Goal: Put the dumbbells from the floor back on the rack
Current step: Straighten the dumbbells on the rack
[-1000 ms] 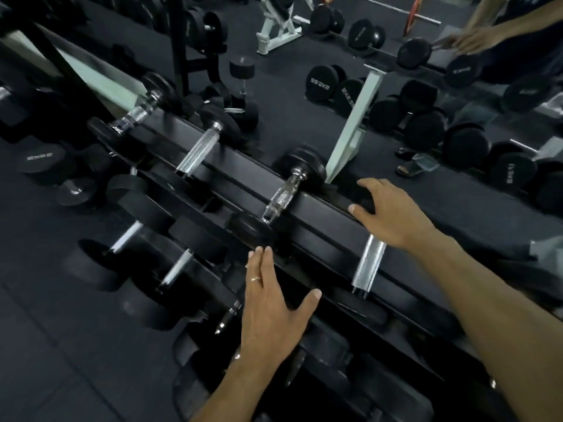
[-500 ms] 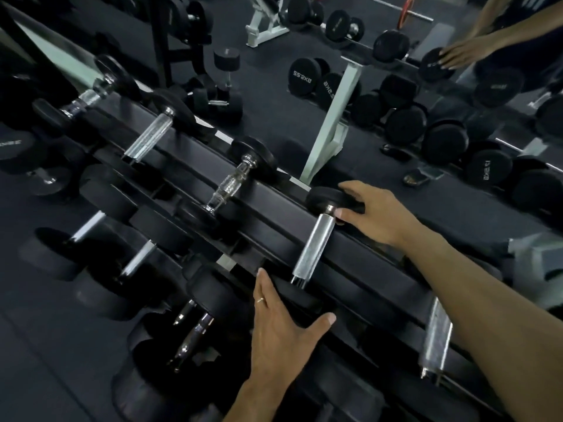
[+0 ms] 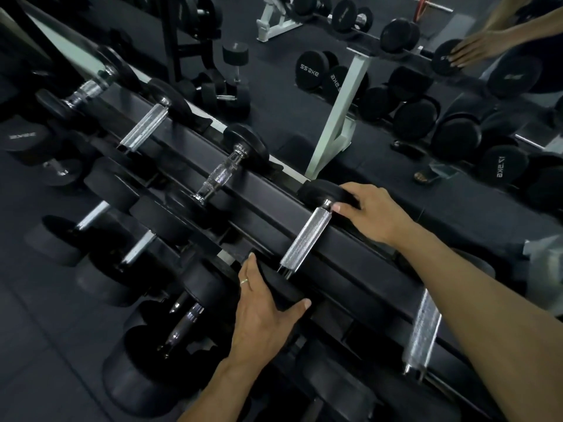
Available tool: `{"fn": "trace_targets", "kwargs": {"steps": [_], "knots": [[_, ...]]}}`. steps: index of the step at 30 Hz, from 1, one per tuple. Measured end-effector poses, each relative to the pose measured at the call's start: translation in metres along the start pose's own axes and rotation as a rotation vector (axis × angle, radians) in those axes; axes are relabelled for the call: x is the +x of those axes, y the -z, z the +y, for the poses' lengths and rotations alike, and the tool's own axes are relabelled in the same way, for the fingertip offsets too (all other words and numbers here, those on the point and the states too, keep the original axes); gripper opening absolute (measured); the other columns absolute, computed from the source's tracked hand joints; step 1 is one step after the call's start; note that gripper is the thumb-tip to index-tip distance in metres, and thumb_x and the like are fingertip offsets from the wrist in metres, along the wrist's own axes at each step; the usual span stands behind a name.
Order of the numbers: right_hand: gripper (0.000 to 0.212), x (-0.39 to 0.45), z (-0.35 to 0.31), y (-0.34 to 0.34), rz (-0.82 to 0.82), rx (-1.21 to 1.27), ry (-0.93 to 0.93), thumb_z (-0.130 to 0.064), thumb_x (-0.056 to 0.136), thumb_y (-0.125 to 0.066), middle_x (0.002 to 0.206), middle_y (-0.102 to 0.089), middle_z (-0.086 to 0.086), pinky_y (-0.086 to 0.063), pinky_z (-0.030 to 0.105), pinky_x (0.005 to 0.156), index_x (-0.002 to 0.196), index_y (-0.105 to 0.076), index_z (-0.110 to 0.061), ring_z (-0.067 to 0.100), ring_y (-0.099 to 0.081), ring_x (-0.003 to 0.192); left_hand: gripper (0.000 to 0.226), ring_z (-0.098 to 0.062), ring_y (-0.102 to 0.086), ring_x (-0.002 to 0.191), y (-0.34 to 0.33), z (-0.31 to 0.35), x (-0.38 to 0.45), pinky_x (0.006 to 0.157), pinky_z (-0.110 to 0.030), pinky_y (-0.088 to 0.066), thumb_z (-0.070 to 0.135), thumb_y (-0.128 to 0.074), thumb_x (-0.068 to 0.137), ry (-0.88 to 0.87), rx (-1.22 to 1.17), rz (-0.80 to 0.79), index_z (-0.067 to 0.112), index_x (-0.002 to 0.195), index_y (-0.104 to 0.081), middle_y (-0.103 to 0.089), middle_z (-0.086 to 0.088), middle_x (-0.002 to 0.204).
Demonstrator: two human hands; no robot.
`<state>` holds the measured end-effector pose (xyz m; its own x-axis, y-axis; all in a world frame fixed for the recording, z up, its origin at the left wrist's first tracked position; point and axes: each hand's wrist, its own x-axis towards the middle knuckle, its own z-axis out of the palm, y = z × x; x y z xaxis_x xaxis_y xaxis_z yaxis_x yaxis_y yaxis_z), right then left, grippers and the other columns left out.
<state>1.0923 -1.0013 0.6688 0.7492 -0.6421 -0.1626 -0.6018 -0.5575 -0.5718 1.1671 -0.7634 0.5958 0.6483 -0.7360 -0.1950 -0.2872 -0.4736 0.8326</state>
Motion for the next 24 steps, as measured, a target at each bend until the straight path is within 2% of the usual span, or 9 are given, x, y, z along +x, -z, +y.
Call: {"fn": "trace_targets", "kwargs": {"steps": [2, 7, 10, 14, 18, 20, 24], "knots": [[0.006, -0.001, 0.001, 0.000, 0.008, -0.001, 0.003, -0.030, 0.096, -0.060, 0.086, -0.066, -0.012, -0.044, 0.023, 0.071, 0.101, -0.061, -0.033, 0.004, -0.061, 0.082, 0.121, -0.014, -0.013, 0.146, 0.002, 0.000, 0.001, 0.111, -0.022, -0.019, 0.044, -0.081, 0.071, -0.003, 0.005, -0.011, 0.021, 0.153, 0.005, 0.000, 0.005, 0.160], [0.017, -0.003, -0.002, -0.003, 0.034, -0.007, -0.026, -0.032, 0.097, -0.059, 0.092, -0.069, -0.004, -0.051, 0.034, 0.082, 0.112, -0.064, -0.026, 0.015, -0.064, 0.089, 0.121, -0.014, -0.012, 0.146, 0.005, 0.002, 0.002, 0.110, -0.022, -0.018, 0.043, -0.082, 0.072, 0.008, -0.008, -0.033, 0.021, 0.153, 0.005, 0.001, 0.003, 0.160], [0.019, -0.005, -0.005, -0.004, 0.038, -0.032, -0.033, -0.032, 0.097, -0.058, 0.093, -0.069, -0.002, -0.049, 0.033, 0.080, 0.114, -0.063, -0.023, 0.016, -0.063, 0.089, 0.120, -0.012, -0.012, 0.146, 0.005, 0.001, 0.002, 0.108, -0.019, -0.016, 0.043, -0.082, 0.072, 0.005, -0.016, -0.036, 0.021, 0.154, 0.003, 0.000, 0.005, 0.160], [0.019, -0.005, -0.003, -0.005, 0.051, -0.025, -0.037, -0.032, 0.097, -0.058, 0.091, -0.068, -0.004, -0.050, 0.031, 0.079, 0.113, -0.063, -0.024, 0.015, -0.063, 0.088, 0.121, -0.012, -0.013, 0.146, 0.005, 0.000, 0.003, 0.110, -0.022, -0.019, 0.043, -0.083, 0.070, 0.007, -0.020, -0.027, 0.023, 0.153, 0.002, -0.001, 0.006, 0.160], [0.022, -0.008, -0.001, -0.007, 0.054, 0.032, -0.062, -0.033, 0.097, -0.057, 0.103, -0.067, -0.008, -0.049, 0.038, 0.093, 0.118, -0.060, -0.030, 0.018, -0.060, 0.105, 0.122, -0.014, -0.016, 0.146, 0.002, 0.003, 0.000, 0.109, -0.025, -0.022, 0.045, -0.083, 0.069, 0.014, -0.010, 0.000, 0.027, 0.153, 0.003, -0.001, 0.008, 0.160], [0.023, -0.008, -0.003, -0.004, 0.020, 0.040, -0.082, -0.034, 0.097, -0.058, 0.105, -0.066, -0.009, -0.048, 0.035, 0.092, 0.119, -0.060, -0.029, 0.017, -0.061, 0.106, 0.122, -0.015, -0.015, 0.146, 0.001, 0.004, -0.001, 0.109, -0.024, -0.020, 0.045, -0.083, 0.069, 0.025, -0.003, 0.024, 0.027, 0.153, 0.004, -0.001, 0.006, 0.161], [0.049, -0.017, -0.006, 0.005, 0.033, 0.001, -0.110, -0.040, 0.092, -0.064, 0.129, -0.061, 0.000, -0.044, 0.035, 0.102, 0.137, -0.051, -0.024, 0.019, -0.056, 0.121, 0.122, -0.011, -0.006, 0.148, 0.001, 0.005, -0.010, 0.110, -0.021, -0.014, 0.045, -0.082, 0.071, -0.005, 0.026, 0.048, 0.024, 0.153, 0.006, 0.004, 0.007, 0.162]]}}
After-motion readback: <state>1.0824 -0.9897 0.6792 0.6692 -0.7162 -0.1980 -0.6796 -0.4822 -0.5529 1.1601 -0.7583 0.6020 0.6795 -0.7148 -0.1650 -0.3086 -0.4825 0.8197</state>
